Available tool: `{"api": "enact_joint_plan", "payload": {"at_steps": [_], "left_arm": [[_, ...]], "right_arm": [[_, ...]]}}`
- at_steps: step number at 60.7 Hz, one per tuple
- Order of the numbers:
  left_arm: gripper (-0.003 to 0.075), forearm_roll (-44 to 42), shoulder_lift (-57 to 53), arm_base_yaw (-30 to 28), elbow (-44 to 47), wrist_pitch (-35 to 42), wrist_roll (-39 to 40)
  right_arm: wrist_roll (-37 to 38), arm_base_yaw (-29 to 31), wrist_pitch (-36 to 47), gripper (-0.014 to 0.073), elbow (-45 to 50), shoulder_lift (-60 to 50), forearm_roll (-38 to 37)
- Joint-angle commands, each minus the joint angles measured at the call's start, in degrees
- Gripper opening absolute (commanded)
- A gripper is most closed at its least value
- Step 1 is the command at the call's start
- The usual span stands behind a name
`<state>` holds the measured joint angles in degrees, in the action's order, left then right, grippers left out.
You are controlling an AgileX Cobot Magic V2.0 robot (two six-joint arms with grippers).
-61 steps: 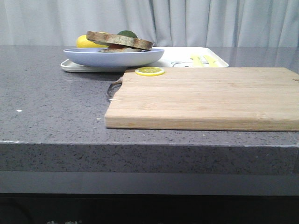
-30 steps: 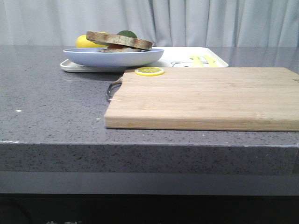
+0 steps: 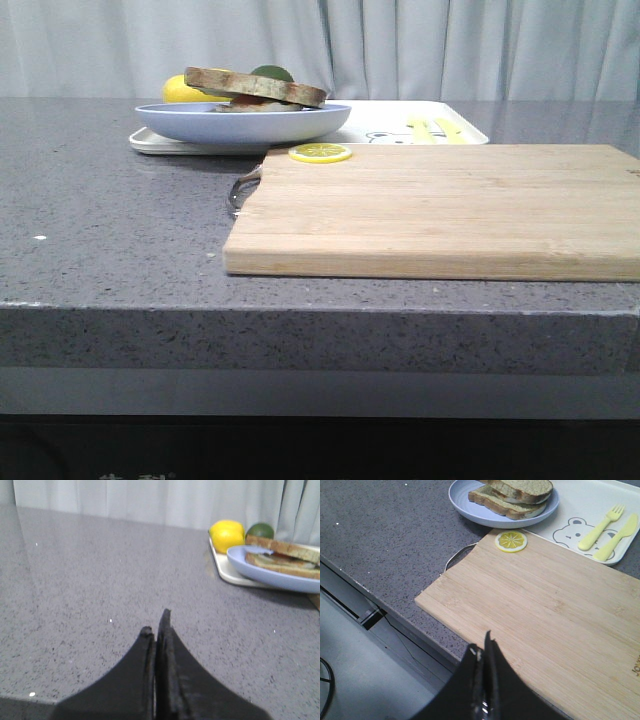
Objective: Place bread and move sandwich to tray
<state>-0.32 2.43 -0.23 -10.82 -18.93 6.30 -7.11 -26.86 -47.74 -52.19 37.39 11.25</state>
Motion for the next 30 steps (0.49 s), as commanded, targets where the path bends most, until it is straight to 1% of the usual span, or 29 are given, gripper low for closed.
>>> {"api": "enact_joint_plan", "payload": {"at_steps": [1, 9, 14, 17, 20, 30], "left_arm": [[-0.002, -0.42, -1.06, 0.86, 2.55, 11.22, 1.29], [-0.002, -0.42, -4.15, 3.21, 7.94, 17.74, 1.29], [-0.002, -0.28, -4.03, 3.75, 11.44, 24.25, 1.29], [-0.002, 0.32, -4.03, 3.85, 10.96, 21.84, 1.29], [-0.002, 0.32, -4.03, 3.85, 11.26, 23.17, 1.17], [-0.002, 0.32, -4.03, 3.29, 11.26, 23.57, 1.08]], "right_arm": [[-0.13, 0.37, 3.71, -0.0067, -1.43, -0.14, -0.05], [-0.13, 0.37, 3.71, -0.0067, -1.43, -0.14, -0.05], [-0.13, 0.37, 3.64, -0.0067, -1.43, -0.14, -0.05], [-0.13, 0.37, 3.6, -0.0067, -1.43, -0.14, -0.05], [-0.13, 0.37, 3.61, -0.0067, -1.43, -0.14, -0.05], [-0.13, 0.37, 3.51, -0.0067, -1.43, -0.14, -0.05]]}}
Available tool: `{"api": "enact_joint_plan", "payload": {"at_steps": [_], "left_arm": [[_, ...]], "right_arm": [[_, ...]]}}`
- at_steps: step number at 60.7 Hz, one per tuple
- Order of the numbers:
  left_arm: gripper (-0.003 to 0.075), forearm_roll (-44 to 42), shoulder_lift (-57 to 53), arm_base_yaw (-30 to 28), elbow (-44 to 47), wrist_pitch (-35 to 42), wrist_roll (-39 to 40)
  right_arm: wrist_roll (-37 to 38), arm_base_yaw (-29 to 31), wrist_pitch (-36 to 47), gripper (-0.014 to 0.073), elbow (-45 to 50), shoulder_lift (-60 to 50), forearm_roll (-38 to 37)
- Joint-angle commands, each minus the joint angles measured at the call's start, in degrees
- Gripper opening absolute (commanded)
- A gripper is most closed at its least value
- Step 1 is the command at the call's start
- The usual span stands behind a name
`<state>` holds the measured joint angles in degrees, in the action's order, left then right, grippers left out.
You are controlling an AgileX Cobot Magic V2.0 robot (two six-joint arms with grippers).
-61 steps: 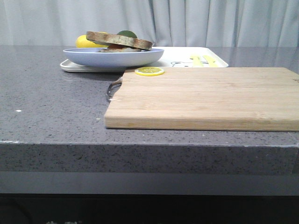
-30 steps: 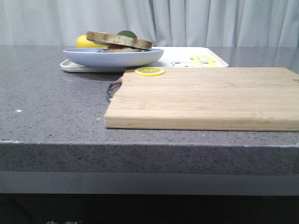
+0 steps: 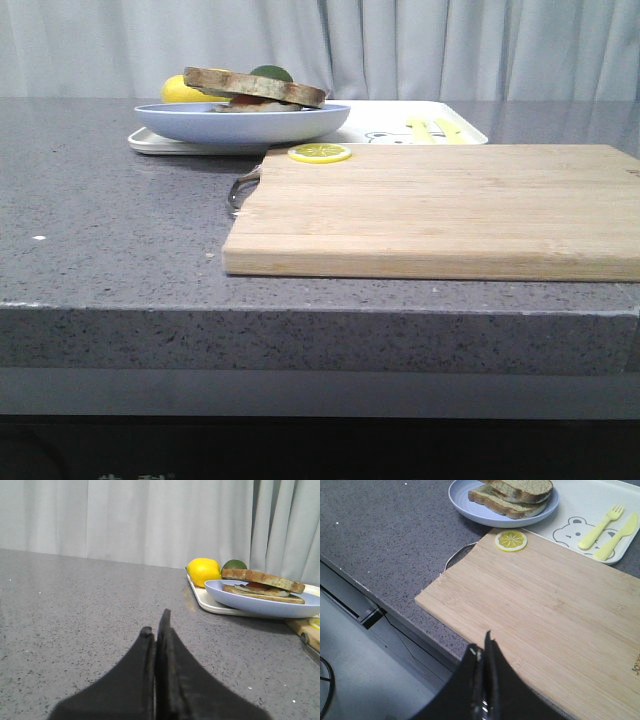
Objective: Place bread and move sandwich to tray
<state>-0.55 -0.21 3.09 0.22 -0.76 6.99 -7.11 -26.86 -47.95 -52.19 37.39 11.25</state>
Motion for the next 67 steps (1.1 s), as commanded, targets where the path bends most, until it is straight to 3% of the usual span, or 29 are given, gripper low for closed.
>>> {"api": "enact_joint_plan", "payload": {"at_steps": [1, 67], "left_arm": [[-0.002, 0.55, -1.4, -0.15, 0.22, 5.4, 0.39], [-0.002, 0.55, -1.4, -0.91, 0.22, 5.4, 0.29]], "right_arm": [[-0.13, 0.37, 3.72, -0.0067, -1.43, -0.14, -0.05], [-0.13, 0.37, 3.72, -0.0067, -1.43, -0.14, -0.05]]}}
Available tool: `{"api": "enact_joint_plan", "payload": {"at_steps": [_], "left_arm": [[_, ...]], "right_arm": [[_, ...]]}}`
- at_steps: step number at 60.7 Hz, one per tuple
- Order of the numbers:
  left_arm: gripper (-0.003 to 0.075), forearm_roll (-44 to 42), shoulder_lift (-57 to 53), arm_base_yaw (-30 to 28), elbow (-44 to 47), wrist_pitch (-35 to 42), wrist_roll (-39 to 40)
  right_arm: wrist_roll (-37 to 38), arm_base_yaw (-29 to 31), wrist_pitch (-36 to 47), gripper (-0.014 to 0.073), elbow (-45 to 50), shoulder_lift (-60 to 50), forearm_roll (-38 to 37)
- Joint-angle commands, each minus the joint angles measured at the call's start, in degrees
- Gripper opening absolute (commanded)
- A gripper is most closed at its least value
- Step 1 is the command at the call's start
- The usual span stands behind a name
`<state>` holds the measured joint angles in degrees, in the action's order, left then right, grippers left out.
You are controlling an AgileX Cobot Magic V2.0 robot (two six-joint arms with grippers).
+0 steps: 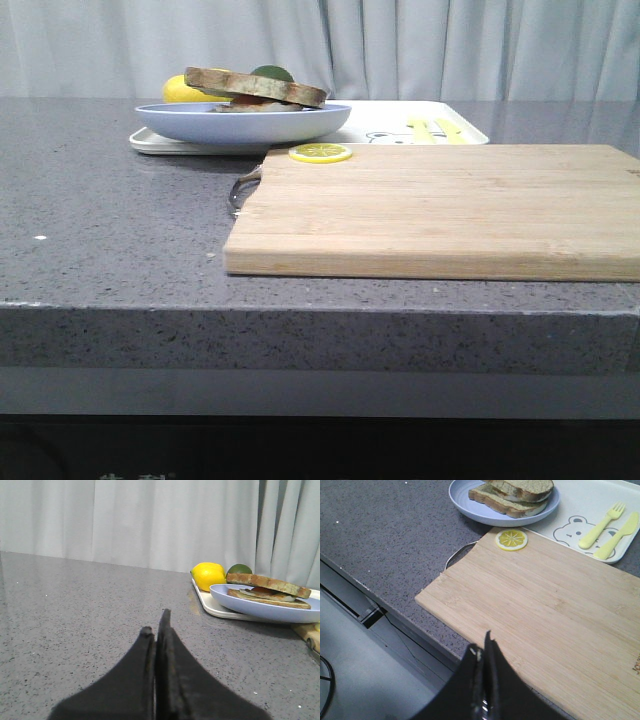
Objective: Place bread and move sandwich to tray
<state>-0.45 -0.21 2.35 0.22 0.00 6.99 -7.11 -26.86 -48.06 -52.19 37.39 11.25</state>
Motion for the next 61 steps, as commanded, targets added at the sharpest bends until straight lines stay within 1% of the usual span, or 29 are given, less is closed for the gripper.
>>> {"api": "enact_joint_plan", "payload": {"at_steps": [1, 14, 18, 21, 28, 34, 39, 44, 52, 56, 61], "left_arm": [[-0.002, 0.45, -1.4, -0.17, 0.22, 4.64, 0.29], [-0.002, 0.45, -1.4, -0.17, 0.22, 4.64, 0.29], [-0.002, 0.45, -1.4, -0.17, 0.22, 4.64, 0.29], [-0.002, 0.45, -1.4, -0.17, 0.22, 4.64, 0.29], [-0.002, 0.45, -1.4, -0.17, 0.22, 4.64, 0.29], [-0.002, 0.45, -1.4, -0.17, 0.22, 4.64, 0.29], [-0.002, 0.45, -1.4, -0.17, 0.22, 4.64, 0.29], [-0.002, 0.45, -1.4, -0.17, 0.22, 4.64, 0.29], [-0.002, 0.45, -1.4, -0.17, 0.22, 4.64, 0.29], [-0.002, 0.45, -1.4, -0.17, 0.22, 4.64, 0.29], [-0.002, 0.45, -1.4, -0.17, 0.22, 4.64, 0.29]], "right_arm": [[-0.13, 0.37, 3.82, -0.0067, -1.43, -0.14, -0.05], [-0.13, 0.52, 4.27, -0.0067, -0.72, -0.61, -0.23], [-0.18, 2.96, 5.63, -0.0067, 0.96, -1.9, -0.63], [-0.18, 5.95, 7.49, -0.0067, 3.08, -3.42, -0.63], [-0.18, 12.84, 16.91, -0.0067, 11.09, -9.69, -0.5], [-0.18, 17.03, 27.48, -0.0066, 19.19, -15.56, -0.48], [-0.18, 20.5, 36.01, -0.0066, 27.74, -21.27, -0.25], [-0.18, 23.34, 42.45, -0.0066, 34.62, -26.67, -0.25], [-0.18, 26.09, 48.06, -0.0066, 44.43, -33.61, -0.25], [-0.18, 26.57, 49.22, -0.0066, 48.47, -36.54, -0.25], [-0.18, 26.57, 50.03, -0.0066, 51.37, -38.48, -0.25]]}}
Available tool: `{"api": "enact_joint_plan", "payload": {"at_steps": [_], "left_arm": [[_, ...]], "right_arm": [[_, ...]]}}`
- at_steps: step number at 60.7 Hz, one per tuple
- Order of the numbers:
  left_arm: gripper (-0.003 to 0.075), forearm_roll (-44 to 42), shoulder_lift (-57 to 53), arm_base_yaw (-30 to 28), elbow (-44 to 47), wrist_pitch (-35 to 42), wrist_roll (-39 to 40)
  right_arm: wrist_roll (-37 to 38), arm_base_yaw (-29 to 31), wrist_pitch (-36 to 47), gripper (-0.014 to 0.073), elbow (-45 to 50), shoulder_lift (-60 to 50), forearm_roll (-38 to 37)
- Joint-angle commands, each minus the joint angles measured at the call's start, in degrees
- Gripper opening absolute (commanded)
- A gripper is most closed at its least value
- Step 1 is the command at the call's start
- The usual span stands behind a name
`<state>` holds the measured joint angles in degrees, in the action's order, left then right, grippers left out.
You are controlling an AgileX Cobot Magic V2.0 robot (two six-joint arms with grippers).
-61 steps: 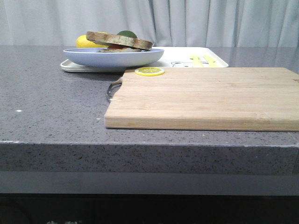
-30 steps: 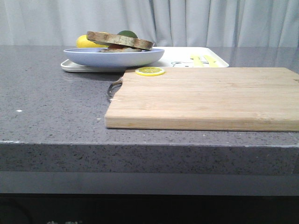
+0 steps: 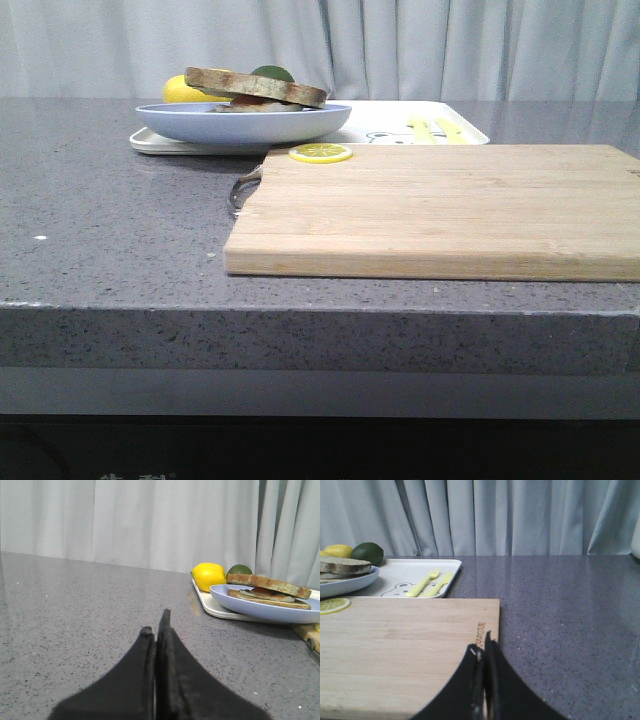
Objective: Place bread and move sandwich to tray
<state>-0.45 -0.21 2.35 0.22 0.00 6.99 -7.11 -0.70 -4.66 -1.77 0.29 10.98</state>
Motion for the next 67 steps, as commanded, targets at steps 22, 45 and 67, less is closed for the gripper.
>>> {"api": "enact_joint_plan", "payload": {"at_steps": [22, 45, 67], "left_arm": [[-0.002, 0.45, -1.29, -0.17, 0.12, 4.64, 0.29], [-0.002, 0.45, -1.29, -0.17, 0.12, 4.64, 0.29], [-0.002, 0.45, -1.29, -0.17, 0.12, 4.64, 0.29]], "right_arm": [[-0.18, -1.32, 6.93, -0.0066, 3.17, -1.94, 0.19], [-0.18, -1.18, 6.93, -0.0066, 3.17, -1.89, 0.19], [4.53, -1.12, 7.63, -0.0066, 3.17, -1.95, -0.74]]}}
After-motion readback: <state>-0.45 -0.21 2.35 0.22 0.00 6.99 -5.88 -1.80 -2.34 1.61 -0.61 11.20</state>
